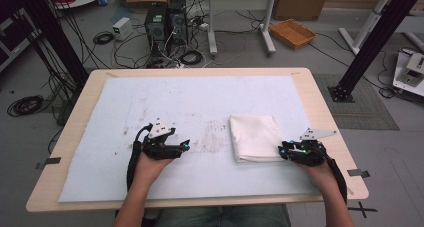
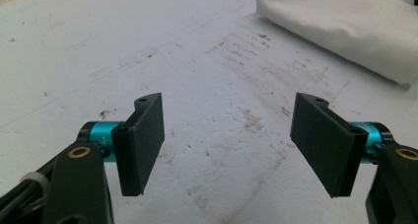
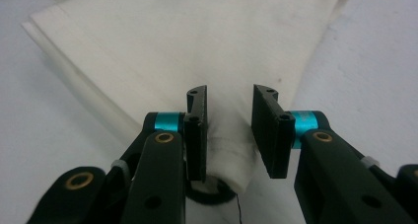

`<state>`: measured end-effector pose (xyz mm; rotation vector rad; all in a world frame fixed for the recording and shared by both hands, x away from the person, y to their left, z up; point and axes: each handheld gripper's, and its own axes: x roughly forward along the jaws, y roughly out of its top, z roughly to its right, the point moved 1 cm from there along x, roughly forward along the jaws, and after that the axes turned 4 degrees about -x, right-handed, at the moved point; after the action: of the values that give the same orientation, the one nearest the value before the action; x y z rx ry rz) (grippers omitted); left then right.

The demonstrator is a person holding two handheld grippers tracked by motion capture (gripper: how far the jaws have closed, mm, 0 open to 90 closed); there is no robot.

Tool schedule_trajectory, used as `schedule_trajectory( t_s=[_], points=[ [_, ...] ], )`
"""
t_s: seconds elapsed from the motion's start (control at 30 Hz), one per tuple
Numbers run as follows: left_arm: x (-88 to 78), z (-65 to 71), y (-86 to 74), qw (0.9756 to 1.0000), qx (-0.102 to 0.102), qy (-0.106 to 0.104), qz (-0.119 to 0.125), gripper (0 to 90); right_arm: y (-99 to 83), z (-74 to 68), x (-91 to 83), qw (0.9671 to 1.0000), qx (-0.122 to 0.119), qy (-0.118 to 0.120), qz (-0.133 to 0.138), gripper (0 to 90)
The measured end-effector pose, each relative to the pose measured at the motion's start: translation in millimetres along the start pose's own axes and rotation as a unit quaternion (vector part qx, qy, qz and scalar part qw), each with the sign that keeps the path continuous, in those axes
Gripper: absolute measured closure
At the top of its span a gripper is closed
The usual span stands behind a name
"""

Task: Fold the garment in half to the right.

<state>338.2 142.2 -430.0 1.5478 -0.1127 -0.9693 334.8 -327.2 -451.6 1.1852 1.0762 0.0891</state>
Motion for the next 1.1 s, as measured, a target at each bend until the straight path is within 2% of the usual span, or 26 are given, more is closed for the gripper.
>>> schedule_trajectory(
  t_s=[0.07, 0.17, 0.27, 0.33, 0.4, 0.53, 0.6, 0.63, 0.7, 0.77, 0.83, 1.03, 1.1],
  points=[
    [0.1, 0.6, 0.2, 1.0000, 0.001, -0.001, 0.000, 29.1, -1.1, -1.0, -0.8, 1.0000, 0.000, 0.000, -0.002, 69.0],
    [-0.1, 1.6, 0.3, 1.0000, 0.000, -0.002, 0.003, 29.1, 0.8, -4.9, -2.0, 0.9999, -0.012, -0.006, -0.007, 68.2],
    [-0.3, 1.1, 0.8, 1.0000, 0.002, -0.002, 0.000, 29.1, 8.9, -9.2, -6.5, 0.9998, -0.011, -0.014, 0.004, 57.1],
    [0.2, 1.2, 1.6, 1.0000, 0.003, -0.002, 0.000, 29.1, 19.0, -14.8, -9.6, 0.9995, -0.017, -0.013, 0.025, 56.3],
    [0.5, 2.1, 2.6, 1.0000, 0.002, -0.002, 0.001, 29.1, 32.2, -23.4, -8.3, 0.9984, -0.033, -0.013, 0.045, 49.4],
    [1.1, 3.4, 3.6, 1.0000, 0.006, -0.004, 0.001, 29.1, 59.5, -43.3, 6.6, 0.9965, -0.066, -0.005, 0.052, 44.3],
    [1.6, 3.4, 3.5, 1.0000, 0.005, -0.005, 0.000, 29.1, 69.9, -50.7, 18.1, 0.9961, -0.074, 0.004, 0.049, 43.7],
    [1.6, 3.4, 3.5, 1.0000, 0.005, -0.005, 0.000, 29.1, 69.9, -50.7, 18.1, 0.9961, -0.074, 0.004, 0.049, 43.7],
    [1.0, 3.1, 3.0, 0.9999, 0.006, -0.009, 0.003, 28.6, 79.0, -57.3, 37.3, 0.9960, -0.078, 0.014, 0.041, 41.9],
    [-0.7, 2.3, 2.5, 0.9999, 0.004, -0.010, 0.006, 28.5, 80.9, -59.5, 47.0, 0.9966, -0.074, 0.014, 0.032, 40.2],
    [-2.5, 0.2, 2.3, 0.9999, 0.004, -0.008, 0.007, 28.2, 81.9, -61.3, 55.3, 0.9974, -0.066, 0.017, 0.020, 39.8],
    [-5.0, -2.9, 0.2, 1.0000, 0.000, -0.005, 0.009, 28.1, 78.5, -64.7, 68.0, 0.9975, -0.069, 0.011, -0.005, 40.8],
    [-5.1, -2.9, -1.8, 0.9999, -0.003, -0.005, 0.010, 28.1, 72.0, -69.9, 77.9, 0.9966, -0.074, 0.019, -0.029, 42.7]
  ],
)
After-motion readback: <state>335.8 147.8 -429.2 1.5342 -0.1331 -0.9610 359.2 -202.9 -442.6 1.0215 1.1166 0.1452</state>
